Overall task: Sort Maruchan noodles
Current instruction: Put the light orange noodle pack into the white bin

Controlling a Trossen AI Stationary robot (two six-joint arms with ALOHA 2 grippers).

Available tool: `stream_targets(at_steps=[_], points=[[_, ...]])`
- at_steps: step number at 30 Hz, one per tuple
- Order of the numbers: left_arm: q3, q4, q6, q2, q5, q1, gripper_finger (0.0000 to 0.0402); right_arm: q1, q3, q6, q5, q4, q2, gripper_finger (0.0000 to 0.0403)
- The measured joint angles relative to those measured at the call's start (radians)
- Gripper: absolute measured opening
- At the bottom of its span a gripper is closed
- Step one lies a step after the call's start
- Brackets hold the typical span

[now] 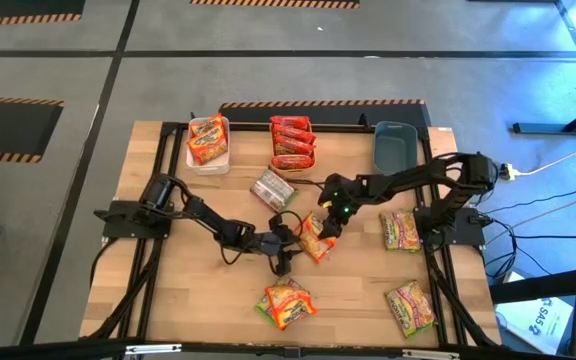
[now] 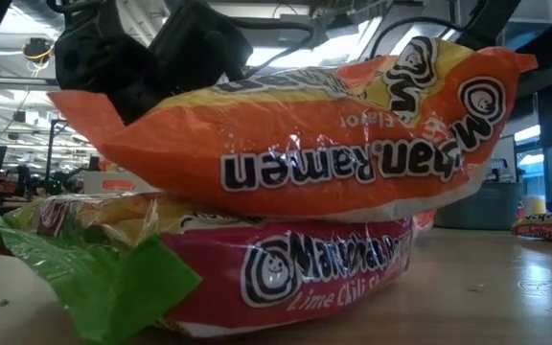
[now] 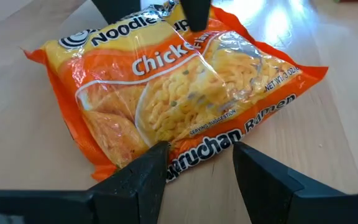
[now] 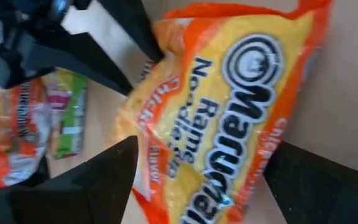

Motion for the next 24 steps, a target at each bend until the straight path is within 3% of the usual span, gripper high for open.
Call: stream_targets(at_steps=[16,20,24], points=[[-0.004,0.032,0.027,0.004,0.007,0.004,0.0179,0.002,-0.001,0.132,-0.049,0.187,0.076,0.0311],[-0.004,0.033,0.028,0.004,0.007,0.004,0.0179,0.002,-0.001,0.128,-0.020,0.178,0.076,0.0278],[-0.004,0.032,0.028,0.002,0.008,0.004,0.0179,0.002,-0.001,0.116,-0.004,0.181,0.076,0.0214]])
